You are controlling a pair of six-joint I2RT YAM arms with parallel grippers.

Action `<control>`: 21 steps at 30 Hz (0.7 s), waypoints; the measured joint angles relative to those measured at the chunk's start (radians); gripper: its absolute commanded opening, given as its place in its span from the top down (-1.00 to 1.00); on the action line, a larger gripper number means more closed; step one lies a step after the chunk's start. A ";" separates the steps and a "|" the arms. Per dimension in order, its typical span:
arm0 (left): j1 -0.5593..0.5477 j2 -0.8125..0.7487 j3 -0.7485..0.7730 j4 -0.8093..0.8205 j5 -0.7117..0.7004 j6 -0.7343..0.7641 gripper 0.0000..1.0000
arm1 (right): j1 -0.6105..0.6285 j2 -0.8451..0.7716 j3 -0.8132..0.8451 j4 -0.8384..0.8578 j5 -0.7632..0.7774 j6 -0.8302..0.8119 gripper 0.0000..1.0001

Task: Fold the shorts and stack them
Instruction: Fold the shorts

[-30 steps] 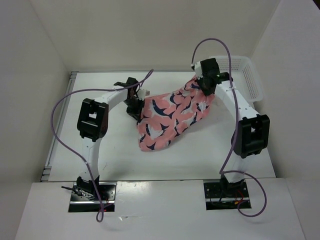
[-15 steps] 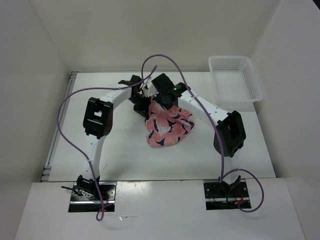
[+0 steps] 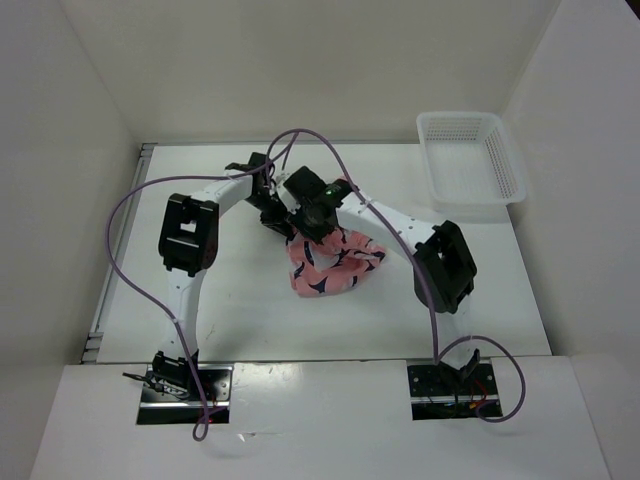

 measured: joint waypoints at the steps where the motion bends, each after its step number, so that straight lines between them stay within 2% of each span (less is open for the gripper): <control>1: 0.000 -0.001 0.000 0.000 -0.002 0.000 0.67 | 0.000 0.008 0.011 -0.004 -0.017 0.003 -0.24; 6: 0.003 -0.004 0.000 -0.002 -0.013 -0.002 0.52 | 0.002 0.006 0.095 -0.024 -0.163 0.006 -0.30; 10: 0.008 -0.008 0.004 -0.006 -0.027 -0.011 0.34 | 0.003 -0.087 0.097 -0.009 -0.240 0.006 -0.30; 11: 0.010 -0.010 0.006 -0.010 -0.037 -0.015 0.24 | 0.003 -0.138 0.065 0.020 -0.246 0.006 -0.30; 14: 0.016 -0.017 0.021 -0.024 -0.071 -0.015 0.07 | 0.005 -0.320 -0.081 0.102 -0.242 0.012 -0.10; 17: 0.024 -0.029 0.036 -0.035 -0.128 -0.013 -0.03 | 0.005 -0.461 -0.237 0.156 -0.226 0.024 -0.08; 21: 0.035 -0.051 0.076 -0.074 -0.175 -0.011 -0.12 | -0.019 -0.461 -0.385 0.205 -0.228 0.045 -0.13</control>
